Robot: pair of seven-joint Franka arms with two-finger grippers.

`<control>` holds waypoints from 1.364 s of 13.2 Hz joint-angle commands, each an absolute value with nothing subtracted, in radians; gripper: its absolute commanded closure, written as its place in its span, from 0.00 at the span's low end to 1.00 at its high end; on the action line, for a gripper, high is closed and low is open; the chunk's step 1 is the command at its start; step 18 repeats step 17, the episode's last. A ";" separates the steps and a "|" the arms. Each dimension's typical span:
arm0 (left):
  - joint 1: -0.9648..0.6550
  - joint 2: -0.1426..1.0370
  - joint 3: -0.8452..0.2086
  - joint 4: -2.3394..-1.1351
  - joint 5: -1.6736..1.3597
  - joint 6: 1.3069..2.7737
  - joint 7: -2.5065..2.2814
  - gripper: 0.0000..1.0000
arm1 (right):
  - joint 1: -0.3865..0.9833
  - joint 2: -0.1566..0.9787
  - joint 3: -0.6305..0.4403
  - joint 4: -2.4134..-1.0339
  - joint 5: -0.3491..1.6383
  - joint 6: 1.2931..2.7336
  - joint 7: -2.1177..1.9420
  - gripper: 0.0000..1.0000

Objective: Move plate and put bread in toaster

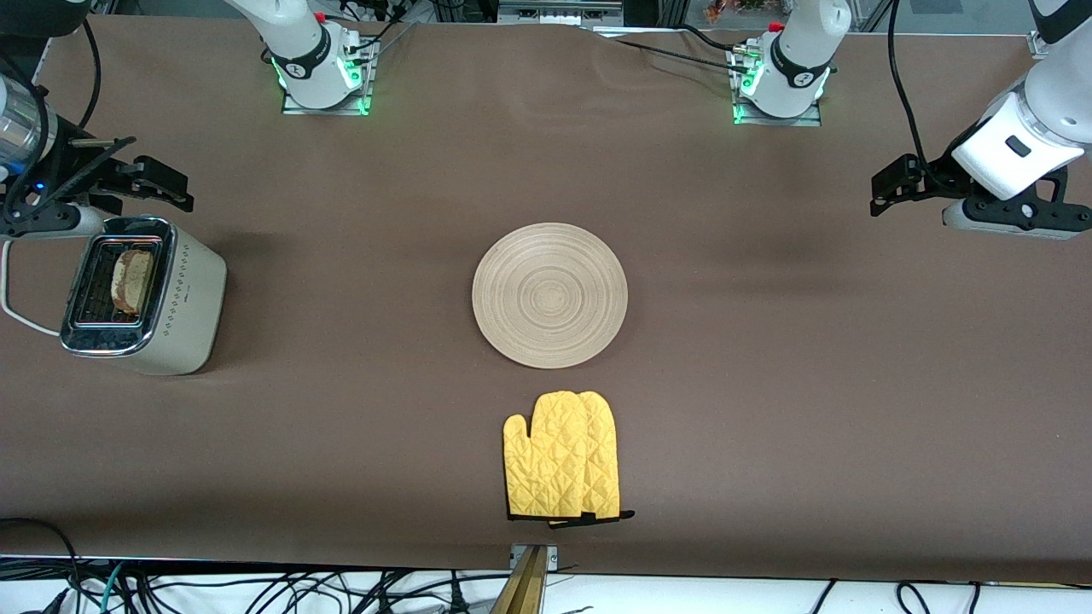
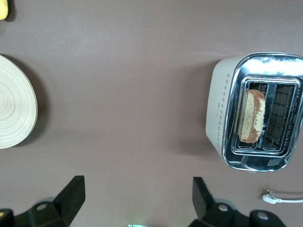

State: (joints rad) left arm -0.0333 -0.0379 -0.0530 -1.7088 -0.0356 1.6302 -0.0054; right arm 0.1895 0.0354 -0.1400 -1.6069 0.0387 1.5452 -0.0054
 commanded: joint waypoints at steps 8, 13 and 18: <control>-0.034 -0.046 -0.060 -1.710 -0.012 1.628 -0.012 0.00 | 0.195 0.051 -0.135 -1.583 0.037 1.534 -0.011 0.00; -0.034 -0.046 -0.060 -1.710 -0.012 1.628 -0.014 0.00 | 0.206 0.054 -0.135 -1.549 0.015 1.522 -0.014 0.00; -0.034 -0.046 -0.060 -1.710 -0.012 1.628 -0.014 0.00 | 0.204 0.052 -0.137 -1.551 0.015 1.520 -0.017 0.00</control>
